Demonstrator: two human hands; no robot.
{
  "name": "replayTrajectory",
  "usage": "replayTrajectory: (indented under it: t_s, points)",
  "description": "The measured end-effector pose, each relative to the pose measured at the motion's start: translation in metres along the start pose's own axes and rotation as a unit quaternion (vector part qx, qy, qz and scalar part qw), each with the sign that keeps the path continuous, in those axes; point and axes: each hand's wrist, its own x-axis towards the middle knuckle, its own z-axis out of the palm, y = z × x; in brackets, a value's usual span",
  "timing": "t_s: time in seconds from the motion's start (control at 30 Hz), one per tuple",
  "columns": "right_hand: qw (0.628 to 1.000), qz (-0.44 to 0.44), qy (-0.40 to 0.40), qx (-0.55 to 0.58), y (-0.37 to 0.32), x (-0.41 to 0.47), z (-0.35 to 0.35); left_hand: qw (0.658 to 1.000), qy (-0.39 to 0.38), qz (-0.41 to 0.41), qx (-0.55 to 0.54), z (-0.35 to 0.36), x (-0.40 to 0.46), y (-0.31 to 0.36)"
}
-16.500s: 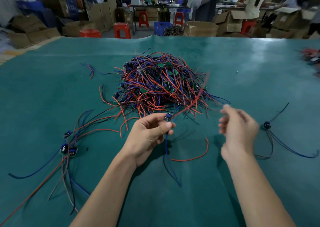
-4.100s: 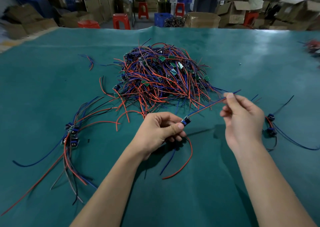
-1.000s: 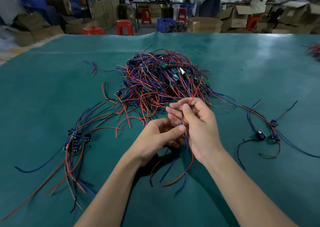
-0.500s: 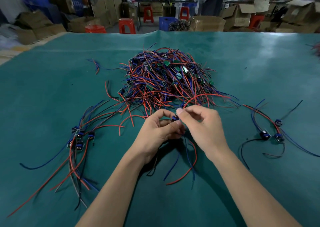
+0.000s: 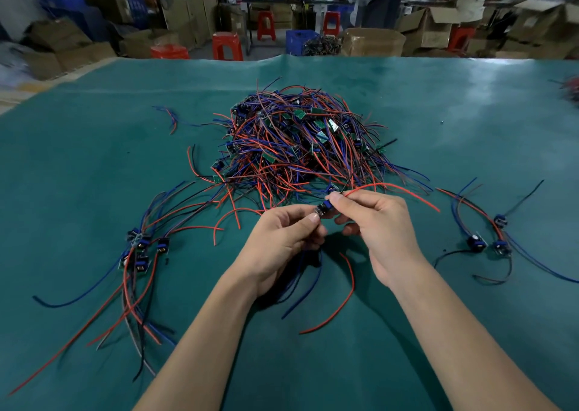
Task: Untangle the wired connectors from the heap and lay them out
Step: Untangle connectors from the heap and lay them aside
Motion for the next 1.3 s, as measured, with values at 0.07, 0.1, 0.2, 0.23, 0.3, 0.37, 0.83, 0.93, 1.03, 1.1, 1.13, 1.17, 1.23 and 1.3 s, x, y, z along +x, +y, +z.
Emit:
replayTrajectory:
  t_s: [0.07,0.1,0.2,0.23,0.3,0.37,0.83,0.93,1.03,1.1,1.13,1.17,1.23,1.3]
  points:
    - [0.999,-0.02,0.009,-0.029,0.001,0.0,0.0,1.0,0.004,0.008,0.016,0.001,0.0,0.0]
    - [0.998,-0.041,0.015,-0.053,0.001,0.001,0.0,1.0,0.006,0.009,0.021,0.001,0.0,-0.001]
    - [0.981,-0.122,0.022,-0.148,0.001,0.002,-0.003,0.999,0.008,0.01,0.035,0.001,0.0,-0.002]
    - [0.976,-0.141,0.027,-0.164,0.0,0.002,-0.005,0.999,0.005,0.011,0.046,0.0,0.0,-0.001]
    - [0.961,-0.177,0.049,-0.208,-0.002,0.003,-0.01,0.997,-0.006,0.018,0.075,0.001,-0.001,0.0]
    - [0.944,-0.201,0.089,-0.246,-0.004,0.006,-0.017,0.995,-0.017,0.023,0.093,0.002,-0.002,0.001]
    - [0.926,-0.101,0.329,-0.157,-0.001,0.029,-0.067,0.998,0.063,0.014,0.0,0.004,0.0,0.002]
    - [0.969,-0.095,0.074,-0.214,-0.001,0.015,-0.035,0.998,0.067,0.007,-0.014,0.003,0.001,0.001]
    - [0.965,-0.106,-0.101,-0.218,0.001,-0.002,-0.003,0.998,0.068,0.002,-0.001,0.002,0.002,-0.001]
    - [0.972,-0.116,-0.113,-0.171,0.0,-0.004,0.002,0.997,0.071,0.009,0.022,0.003,0.002,-0.002]
    - [0.978,-0.112,-0.104,-0.142,0.0,-0.003,0.0,0.997,0.069,0.015,0.041,0.003,0.002,-0.002]
    - [0.981,-0.107,-0.099,-0.127,-0.002,-0.001,-0.004,0.996,0.063,0.022,0.063,0.003,0.001,-0.003]
    - [0.98,-0.106,-0.103,-0.132,-0.003,0.0,-0.009,0.994,0.051,0.034,0.089,0.004,0.001,-0.003]
    - [0.98,-0.114,-0.092,-0.138,-0.004,0.0,-0.008,0.994,0.04,0.039,0.096,0.003,0.001,-0.004]
